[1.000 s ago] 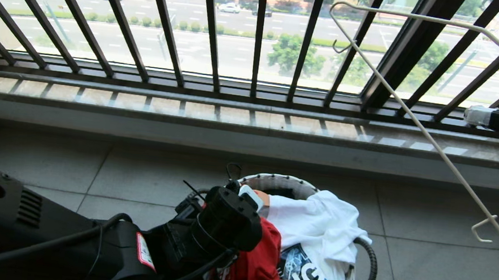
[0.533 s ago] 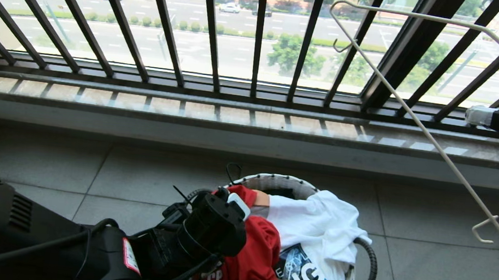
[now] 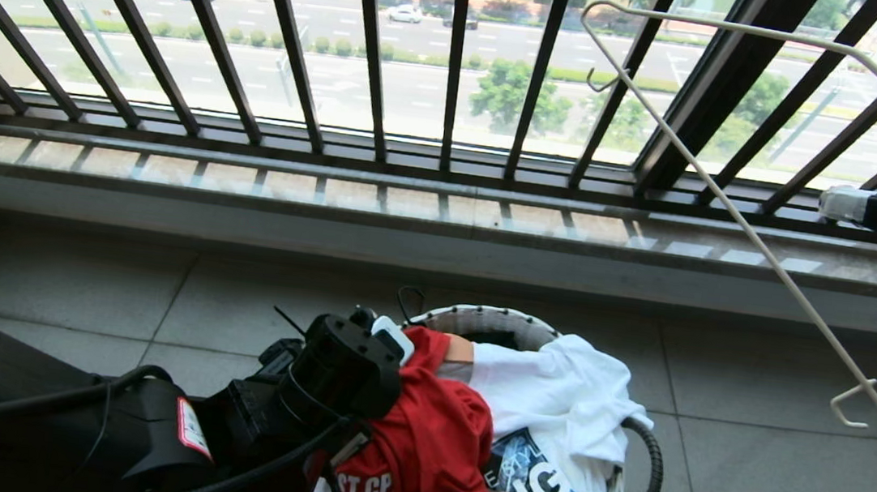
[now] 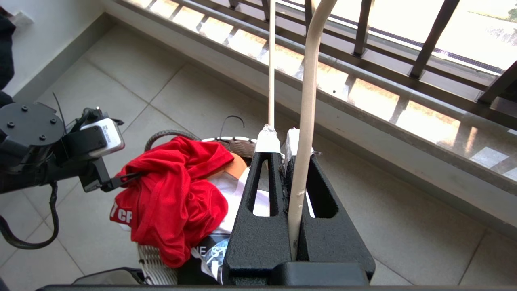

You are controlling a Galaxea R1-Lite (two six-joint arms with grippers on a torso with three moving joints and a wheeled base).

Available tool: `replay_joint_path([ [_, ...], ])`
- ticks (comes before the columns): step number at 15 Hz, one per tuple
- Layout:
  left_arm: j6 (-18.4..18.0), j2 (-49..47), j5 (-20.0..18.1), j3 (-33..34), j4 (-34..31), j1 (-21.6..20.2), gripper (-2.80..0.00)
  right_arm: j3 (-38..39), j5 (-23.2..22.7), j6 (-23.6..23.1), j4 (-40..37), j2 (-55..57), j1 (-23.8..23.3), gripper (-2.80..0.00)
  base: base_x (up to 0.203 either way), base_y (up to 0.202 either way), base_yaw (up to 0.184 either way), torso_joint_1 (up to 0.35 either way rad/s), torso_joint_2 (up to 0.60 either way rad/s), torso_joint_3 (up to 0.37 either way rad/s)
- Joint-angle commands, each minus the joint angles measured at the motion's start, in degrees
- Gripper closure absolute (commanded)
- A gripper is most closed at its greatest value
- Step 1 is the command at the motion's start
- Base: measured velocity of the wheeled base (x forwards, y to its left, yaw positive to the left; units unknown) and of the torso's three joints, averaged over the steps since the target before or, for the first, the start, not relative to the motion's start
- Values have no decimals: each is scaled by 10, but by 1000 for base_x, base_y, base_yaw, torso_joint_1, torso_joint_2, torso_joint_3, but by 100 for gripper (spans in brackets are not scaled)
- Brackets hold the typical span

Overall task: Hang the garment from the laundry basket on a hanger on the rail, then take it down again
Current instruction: Pick up clothes from the basket

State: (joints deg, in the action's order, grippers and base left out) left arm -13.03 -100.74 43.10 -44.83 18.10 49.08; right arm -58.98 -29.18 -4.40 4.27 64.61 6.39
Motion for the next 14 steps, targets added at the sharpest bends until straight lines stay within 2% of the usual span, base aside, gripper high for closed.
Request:
replay_joint_path([
  [1,0,-3,2,-2,2,-3,-280,0,-2,0,0,1,0,0,0,0,0,0,0,0],
  [6,6,-16,1,-2,3,-9,-280,0,-2,-1,0,1,0,0,0,0,0,0,0,0],
  [9,2,-33,1,3,46,-20,-280,0,-2,-1,0,1,0,0,0,0,0,0,0,0],
  [14,2,-45,1,8,51,-25,-280,0,-2,-1,0,1,0,0,0,0,0,0,0,0],
])
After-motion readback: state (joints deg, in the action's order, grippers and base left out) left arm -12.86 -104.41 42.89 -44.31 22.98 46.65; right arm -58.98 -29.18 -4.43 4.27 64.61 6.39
